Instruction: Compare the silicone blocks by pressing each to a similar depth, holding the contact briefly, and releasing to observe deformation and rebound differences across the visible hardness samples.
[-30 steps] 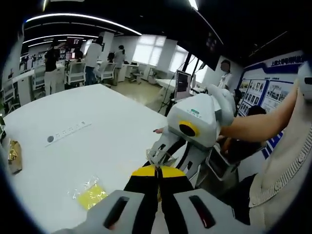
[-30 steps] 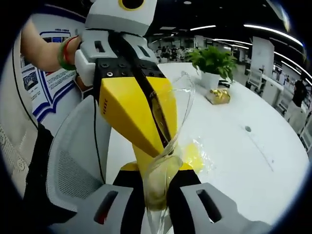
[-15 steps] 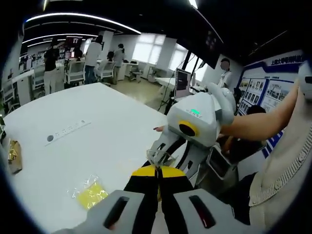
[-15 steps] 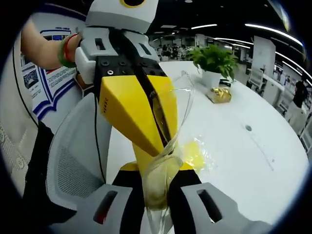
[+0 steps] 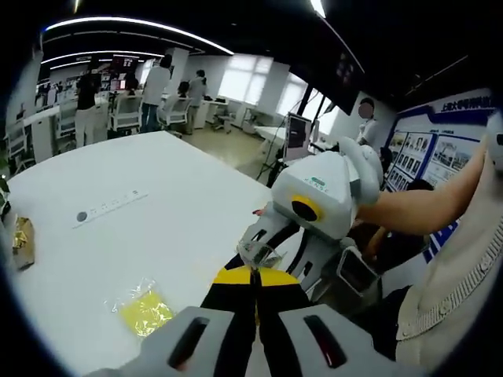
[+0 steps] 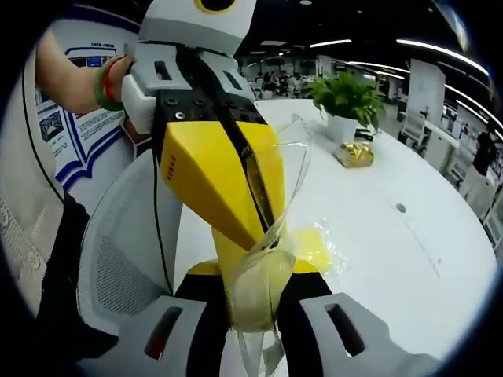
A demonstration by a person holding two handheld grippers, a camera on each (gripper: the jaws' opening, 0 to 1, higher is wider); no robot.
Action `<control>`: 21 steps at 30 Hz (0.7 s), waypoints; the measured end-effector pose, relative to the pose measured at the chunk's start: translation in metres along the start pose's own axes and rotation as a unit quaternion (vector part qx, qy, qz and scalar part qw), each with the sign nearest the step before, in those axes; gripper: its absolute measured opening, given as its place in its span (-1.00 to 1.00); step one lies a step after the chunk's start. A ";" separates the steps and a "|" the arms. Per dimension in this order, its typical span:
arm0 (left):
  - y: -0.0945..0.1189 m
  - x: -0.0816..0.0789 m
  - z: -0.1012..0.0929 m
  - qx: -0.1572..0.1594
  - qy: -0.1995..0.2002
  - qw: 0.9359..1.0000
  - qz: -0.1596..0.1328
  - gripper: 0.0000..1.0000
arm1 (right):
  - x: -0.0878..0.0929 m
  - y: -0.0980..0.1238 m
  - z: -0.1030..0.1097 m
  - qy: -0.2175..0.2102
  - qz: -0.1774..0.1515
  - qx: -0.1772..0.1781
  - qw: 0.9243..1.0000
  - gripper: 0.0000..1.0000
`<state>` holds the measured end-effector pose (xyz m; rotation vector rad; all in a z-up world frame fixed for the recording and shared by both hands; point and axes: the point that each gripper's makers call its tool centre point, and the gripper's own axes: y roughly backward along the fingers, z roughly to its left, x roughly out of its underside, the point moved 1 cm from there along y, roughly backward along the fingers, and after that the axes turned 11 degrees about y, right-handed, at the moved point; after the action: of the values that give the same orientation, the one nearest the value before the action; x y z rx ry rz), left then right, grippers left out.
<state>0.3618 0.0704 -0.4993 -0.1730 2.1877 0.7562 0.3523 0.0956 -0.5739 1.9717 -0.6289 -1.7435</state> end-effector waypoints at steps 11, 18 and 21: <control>0.002 -0.001 -0.008 0.004 -0.011 1.000 -0.008 -1.00 | -0.002 0.006 0.002 0.005 0.000 0.015 1.000 -0.51; 0.005 0.001 -0.009 0.008 -0.010 1.000 -0.009 -1.00 | -0.002 0.005 0.004 -0.014 0.002 0.014 1.000 -0.47; 0.007 0.003 -0.009 0.010 -0.007 1.000 -0.010 -1.00 | -0.002 0.005 0.006 -0.016 0.003 0.013 1.000 -0.46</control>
<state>0.3520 0.0711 -0.4936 -0.1780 2.1768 0.7223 0.3458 0.0924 -0.5694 1.9600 -0.6706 -1.7747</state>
